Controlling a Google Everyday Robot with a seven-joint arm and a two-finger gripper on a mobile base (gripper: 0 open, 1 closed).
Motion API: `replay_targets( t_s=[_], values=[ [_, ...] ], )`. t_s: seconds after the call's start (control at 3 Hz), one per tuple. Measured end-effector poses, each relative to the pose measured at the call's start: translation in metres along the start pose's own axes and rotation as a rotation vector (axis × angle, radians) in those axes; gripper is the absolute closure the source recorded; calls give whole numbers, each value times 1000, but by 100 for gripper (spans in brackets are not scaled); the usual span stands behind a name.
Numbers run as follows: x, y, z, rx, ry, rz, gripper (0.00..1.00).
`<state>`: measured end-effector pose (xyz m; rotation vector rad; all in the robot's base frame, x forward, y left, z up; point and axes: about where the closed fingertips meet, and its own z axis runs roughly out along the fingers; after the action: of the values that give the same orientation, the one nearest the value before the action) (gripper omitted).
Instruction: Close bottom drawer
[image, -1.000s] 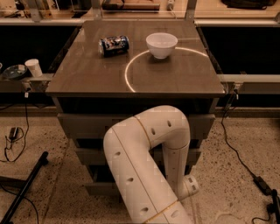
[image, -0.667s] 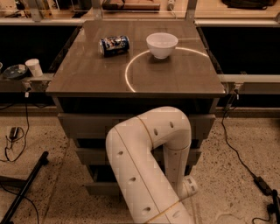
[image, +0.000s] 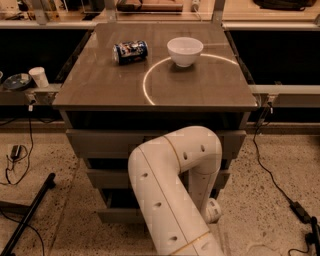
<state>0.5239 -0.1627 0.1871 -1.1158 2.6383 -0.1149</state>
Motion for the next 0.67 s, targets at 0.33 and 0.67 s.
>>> replay_targets(
  t_s=[0.33,0.67],
  values=[
    [-8,-12,7,17,4,4,100],
    [-9,-32,10,84,15,31,100]
  ],
)
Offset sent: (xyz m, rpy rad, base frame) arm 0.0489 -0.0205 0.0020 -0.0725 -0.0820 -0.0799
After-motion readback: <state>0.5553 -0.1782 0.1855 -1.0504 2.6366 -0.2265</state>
